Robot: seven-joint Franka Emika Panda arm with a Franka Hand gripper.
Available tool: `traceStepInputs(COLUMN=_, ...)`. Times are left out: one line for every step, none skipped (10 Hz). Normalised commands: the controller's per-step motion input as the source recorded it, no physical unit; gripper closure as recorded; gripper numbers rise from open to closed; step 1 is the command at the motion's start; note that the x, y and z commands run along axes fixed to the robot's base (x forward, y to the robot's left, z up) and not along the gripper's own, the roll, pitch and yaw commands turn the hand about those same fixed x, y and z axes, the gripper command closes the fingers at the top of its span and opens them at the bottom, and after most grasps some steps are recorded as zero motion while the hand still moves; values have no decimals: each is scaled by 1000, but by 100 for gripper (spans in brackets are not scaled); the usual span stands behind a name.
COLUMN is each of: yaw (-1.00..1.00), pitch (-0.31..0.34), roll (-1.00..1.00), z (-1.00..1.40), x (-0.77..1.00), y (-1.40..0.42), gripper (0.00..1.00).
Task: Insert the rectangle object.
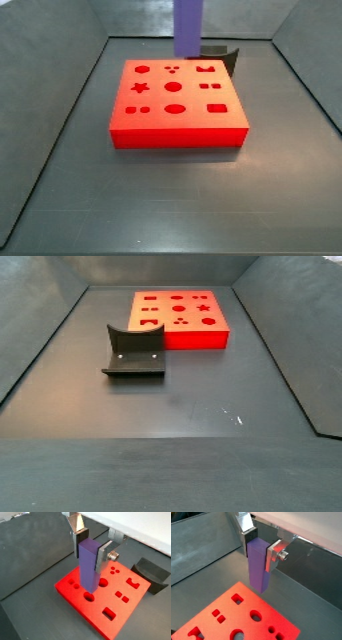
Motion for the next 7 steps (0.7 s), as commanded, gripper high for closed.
traceStepInputs(yaw=237, pitch=46, roll=337, z=-260, x=706, y=0, gripper=100)
traceStepInputs(yaw=223, pitch=60, roll=306, z=-240, x=600, y=-66, gripper=100)
traceStepInputs(yaw=51, pitch=47, roll=63, z=-143, x=291, y=0, gripper=100)
traceStepInputs(yaw=0, pitch=0, roll=-47, z=-17, x=117, y=0, gripper=100)
traceStepInputs(yaw=0, pitch=0, roll=-40, z=-3, x=54, y=0, gripper=100)
traceStepInputs(yaw=0, pitch=0, roll=0, z=-94, x=117, y=0, gripper=100)
traceStepInputs(yaw=0, pitch=0, roll=83, z=-146, x=226, y=-3, gripper=100)
